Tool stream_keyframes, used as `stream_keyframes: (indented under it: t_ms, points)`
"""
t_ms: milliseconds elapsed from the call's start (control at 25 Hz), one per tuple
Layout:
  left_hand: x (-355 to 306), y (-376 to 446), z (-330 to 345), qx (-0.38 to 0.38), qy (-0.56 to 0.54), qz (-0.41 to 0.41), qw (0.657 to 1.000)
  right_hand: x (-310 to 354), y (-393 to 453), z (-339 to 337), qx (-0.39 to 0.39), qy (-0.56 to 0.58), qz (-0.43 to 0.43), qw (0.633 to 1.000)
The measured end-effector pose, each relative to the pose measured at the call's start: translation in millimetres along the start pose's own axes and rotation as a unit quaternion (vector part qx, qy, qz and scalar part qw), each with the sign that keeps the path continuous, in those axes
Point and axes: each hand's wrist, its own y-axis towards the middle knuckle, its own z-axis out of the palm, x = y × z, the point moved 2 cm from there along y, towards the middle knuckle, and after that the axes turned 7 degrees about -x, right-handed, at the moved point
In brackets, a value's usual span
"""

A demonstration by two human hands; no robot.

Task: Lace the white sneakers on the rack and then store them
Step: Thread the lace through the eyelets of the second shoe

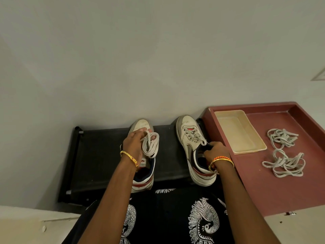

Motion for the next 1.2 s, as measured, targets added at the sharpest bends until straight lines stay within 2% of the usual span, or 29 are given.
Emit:
stream_keyframes:
  t_ms: [40, 120, 200, 240, 400, 480, 560, 600, 760, 840, 960, 1000, 1080, 1160, 1200]
  points:
    - [0.5, 0.5, 3.9, -0.005, 0.007, 0.017, 1.0, 10.1, -1.0, -3.5, -0.033, 0.025, -0.027, 0.999]
    - [-0.5, 1.4, 15.0, 0.005, 0.034, 0.054, 0.998, 43.8, -6.2, -9.6, -0.095, 0.152, -0.101, 0.979]
    - [-4.6, -1.2, 26.4, 0.03, 0.088, 0.093, 0.991, 82.1, -13.7, -9.3, -0.052, 0.287, -0.143, 0.946]
    - [-9.9, -2.6, 31.6, 0.043, 0.131, 0.127, 0.982, 97.6, -15.6, -6.1, -0.025, 0.312, -0.162, 0.936]
    - [-41.4, -0.8, 53.7, 0.053, 0.333, 0.258, 0.905, 131.8, -11.4, 1.3, 0.024, 0.35, -0.213, 0.912]
    - [-61.1, -0.2, 67.9, 0.046, 0.367, 0.281, 0.886, 139.1, -6.8, 0.4, 0.089, 0.451, -0.192, 0.867]
    - [-78.7, 3.2, 74.9, 0.04, 0.381, 0.275, 0.882, 142.3, -4.9, 0.0, 0.156, 0.529, -0.141, 0.822]
    - [-84.8, 4.1, 73.7, 0.046, 0.391, 0.256, 0.883, 140.7, -3.5, 0.9, 0.167, 0.525, -0.131, 0.824]
    - [-80.1, 4.4, 51.9, 0.107, 0.394, 0.099, 0.908, 130.8, 0.0, 0.5, 0.095, 0.32, -0.209, 0.919]
    - [-71.4, 6.5, 44.2, 0.142, 0.374, 0.09, 0.912, 131.2, -1.2, -13.5, 0.039, 0.215, -0.249, 0.943]
    - [-75.3, 12.5, 38.0, 0.183, 0.331, 0.11, 0.919, 135.5, -2.4, -32.8, -0.02, 0.162, -0.288, 0.944]
    - [-76.4, 16.2, 35.2, 0.185, 0.342, 0.122, 0.913, 135.7, -1.2, -27.6, -0.008, 0.16, -0.291, 0.943]
    - [-69.6, 27.2, 26.4, 0.16, 0.374, 0.136, 0.903, 134.2, 0.5, 0.7, 0.078, 0.195, -0.273, 0.939]
    - [-54.7, 39.6, 15.3, 0.109, 0.371, 0.132, 0.913, 131.8, 1.5, 34.8, 0.175, 0.253, -0.241, 0.92]
    - [-47.3, 44.3, 9.9, 0.082, 0.367, 0.138, 0.916, 130.0, 3.7, 47.8, 0.199, 0.265, -0.243, 0.912]
